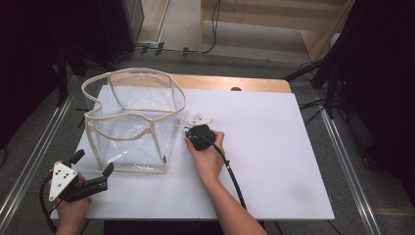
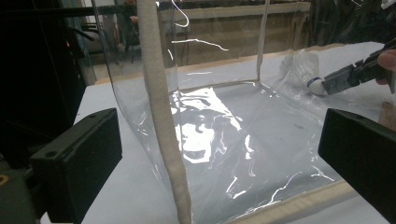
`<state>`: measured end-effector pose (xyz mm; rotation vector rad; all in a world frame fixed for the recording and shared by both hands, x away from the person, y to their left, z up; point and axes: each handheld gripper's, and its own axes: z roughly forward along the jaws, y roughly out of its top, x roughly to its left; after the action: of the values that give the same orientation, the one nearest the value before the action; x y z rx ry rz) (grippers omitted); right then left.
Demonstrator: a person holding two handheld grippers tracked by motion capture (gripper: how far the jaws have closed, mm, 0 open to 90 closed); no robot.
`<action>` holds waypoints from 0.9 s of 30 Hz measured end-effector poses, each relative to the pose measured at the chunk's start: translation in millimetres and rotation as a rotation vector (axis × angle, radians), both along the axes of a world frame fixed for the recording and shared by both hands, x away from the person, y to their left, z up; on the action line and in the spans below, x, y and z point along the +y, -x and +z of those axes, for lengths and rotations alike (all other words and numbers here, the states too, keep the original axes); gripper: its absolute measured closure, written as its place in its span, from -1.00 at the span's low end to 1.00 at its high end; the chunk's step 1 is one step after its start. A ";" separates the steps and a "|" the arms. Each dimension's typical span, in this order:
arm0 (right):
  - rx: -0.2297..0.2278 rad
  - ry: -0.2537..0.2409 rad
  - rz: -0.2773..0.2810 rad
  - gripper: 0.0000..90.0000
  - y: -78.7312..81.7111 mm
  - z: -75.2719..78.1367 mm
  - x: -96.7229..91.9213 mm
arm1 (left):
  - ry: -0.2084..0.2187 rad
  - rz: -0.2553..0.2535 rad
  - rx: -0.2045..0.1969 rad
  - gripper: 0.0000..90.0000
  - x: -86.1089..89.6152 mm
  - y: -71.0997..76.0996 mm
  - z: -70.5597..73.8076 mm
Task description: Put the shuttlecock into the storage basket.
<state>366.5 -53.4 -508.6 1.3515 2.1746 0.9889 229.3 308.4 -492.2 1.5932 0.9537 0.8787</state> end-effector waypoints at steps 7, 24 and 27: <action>0.025 -0.053 -0.021 0.21 -1.7 0.5 -4.3 | -0.001 -0.001 0.000 -0.99 -0.1 -0.1 0.0; 0.057 -0.018 -0.119 -0.33 -15.5 -5.2 14.5 | 0.001 -0.001 0.001 -0.99 0.0 -0.1 0.0; 0.046 -0.015 -0.129 -0.18 -17.0 -5.0 14.0 | 0.000 -0.001 0.001 -0.99 0.1 -0.1 0.0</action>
<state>383.5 -39.5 -513.6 1.5144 2.0872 0.9358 229.4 308.5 -492.2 1.5936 0.9536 0.8776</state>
